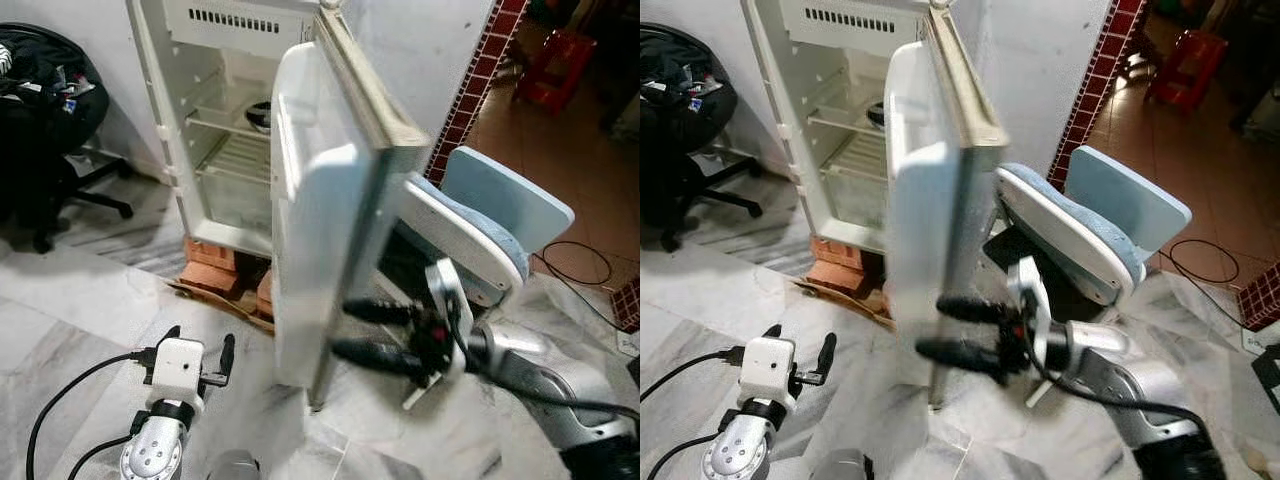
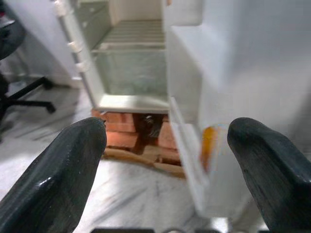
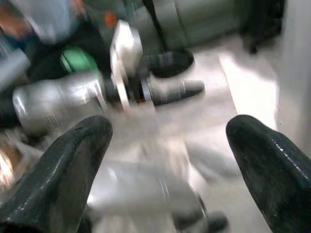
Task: Restocking fridge
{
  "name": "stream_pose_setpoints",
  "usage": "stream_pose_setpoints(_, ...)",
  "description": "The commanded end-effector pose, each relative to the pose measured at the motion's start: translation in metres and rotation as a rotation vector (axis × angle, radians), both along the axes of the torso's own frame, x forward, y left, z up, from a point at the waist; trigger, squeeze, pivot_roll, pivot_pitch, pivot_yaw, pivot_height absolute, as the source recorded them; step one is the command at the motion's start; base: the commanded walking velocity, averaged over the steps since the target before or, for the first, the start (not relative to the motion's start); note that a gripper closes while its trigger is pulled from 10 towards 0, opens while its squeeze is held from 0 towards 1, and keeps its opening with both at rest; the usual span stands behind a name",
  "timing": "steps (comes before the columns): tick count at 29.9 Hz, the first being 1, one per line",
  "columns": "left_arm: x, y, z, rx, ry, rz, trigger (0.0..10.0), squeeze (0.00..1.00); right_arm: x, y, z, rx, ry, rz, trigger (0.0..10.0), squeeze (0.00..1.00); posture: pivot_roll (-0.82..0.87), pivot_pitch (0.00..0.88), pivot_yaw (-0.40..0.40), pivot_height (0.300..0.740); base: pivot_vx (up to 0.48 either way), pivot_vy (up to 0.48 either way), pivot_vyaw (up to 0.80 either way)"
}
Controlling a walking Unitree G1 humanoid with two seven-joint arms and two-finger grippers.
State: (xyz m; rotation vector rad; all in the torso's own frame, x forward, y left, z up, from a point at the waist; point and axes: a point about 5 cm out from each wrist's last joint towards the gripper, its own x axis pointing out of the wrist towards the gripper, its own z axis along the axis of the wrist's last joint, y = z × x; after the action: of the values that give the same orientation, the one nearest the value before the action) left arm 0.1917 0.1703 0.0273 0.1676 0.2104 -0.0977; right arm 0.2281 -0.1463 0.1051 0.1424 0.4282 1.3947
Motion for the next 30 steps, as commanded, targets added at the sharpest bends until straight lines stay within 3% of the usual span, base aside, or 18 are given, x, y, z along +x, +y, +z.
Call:
stream_pose_setpoints(1, 0.003, -0.002, 0.003, 0.008, -0.018, -0.008, 10.0, 0.0, 0.004, -0.008, -0.016, -0.165, -0.055, 0.004, 10.0, 0.0, 0.11, 0.0, -0.077, 0.74, 0.0, 0.0, 0.0)
stream_pose_setpoints(3, 0.005, -0.001, 0.004, 0.011, -0.022, -0.011, 10.0, 0.0, 0.014, -0.014, -0.028, -0.278, -0.096, -0.068, 10.0, 0.0, 0.11, 0.0, -0.074, 0.74, 0.0, 0.0, 0.0)
stream_pose_setpoints(4, 0.008, 0.0, 0.005, 0.014, -0.025, -0.012, 10.0, 0.0, 0.025, -0.019, -0.038, -0.384, -0.145, -0.166, 10.0, 0.0, 0.11, 0.0, -0.072, 0.74, 0.0, 0.0, 0.0)
stream_pose_setpoints(6, 0.008, 0.001, 0.005, 0.015, -0.025, -0.011, 10.0, 0.0, 0.029, -0.021, -0.041, -0.417, -0.165, -0.194, 10.0, 0.0, 0.11, 0.0, -0.072, 0.74, 0.0, 0.0, 0.0)
stream_pose_setpoints(7, 0.012, 0.002, 0.006, 0.016, -0.028, -0.007, 10.0, 0.0, 0.04, -0.026, -0.044, -0.49, -0.239, -0.297, 10.0, 0.0, 0.11, 0.0, -0.067, 0.74, 0.0, 0.0, 0.0)
stream_pose_setpoints(10, 0.017, 0.005, 0.008, 0.014, -0.033, 0.001, 10.0, 0.0, 0.054, -0.031, -0.045, -0.536, -0.294, -0.453, 10.0, 0.0, 0.11, 0.0, -0.063, 0.74, 0.0, 0.0, 0.0)
stream_pose_setpoints(19, 0.023, 0.014, 0.009, 0.015, -0.044, 0.066, 10.0, 0.0, 0.073, -0.033, -0.042, -0.498, -0.41, -0.752, 10.0, 0.0, 0.09, 0.0, -0.058, 0.74, 0.0, 0.0, 0.0)
stream_pose_setpoints(22, 0.028, 0.021, 0.011, 0.023, -0.042, 0.097, 10.0, 0.0, 0.077, -0.032, -0.036, -0.408, -0.434, -0.94, 10.0, 0.0, 0.09, 0.0, -0.059, 0.74, 0.0, 0.096, 0.0)
stream_pose_setpoints(25, 0.032, 0.025, 0.013, 0.023, -0.047, 0.102, 10.0, 0.0, 0.076, -0.03, -0.034, -0.361, -0.44, -1.02, 10.0, 0.0, 0.09, 0.0, -0.058, 0.74, 0.0, 0.48, 0.0)
stream_pose_setpoints(28, 0.036, 0.027, 0.016, 0.027, -0.063, 0.1, 10.0, 0.0, 0.073, -0.028, -0.035, -0.298, -0.417, -1.127, 10.0, 0.0, 0.09, 0.0, -0.054, 0.74, 0.0, 0.48, 0.0)
stream_pose_setpoints(30, 0.038, 0.02, 0.02, 0.025, -0.081, 0.063, 10.0, 0.0, 0.068, -0.027, -0.036, -0.217, -0.346, -1.202, 10.0, 0.0, 0.08, 0.0, -0.049, 0.74, 0.0, 0.48, 0.0)
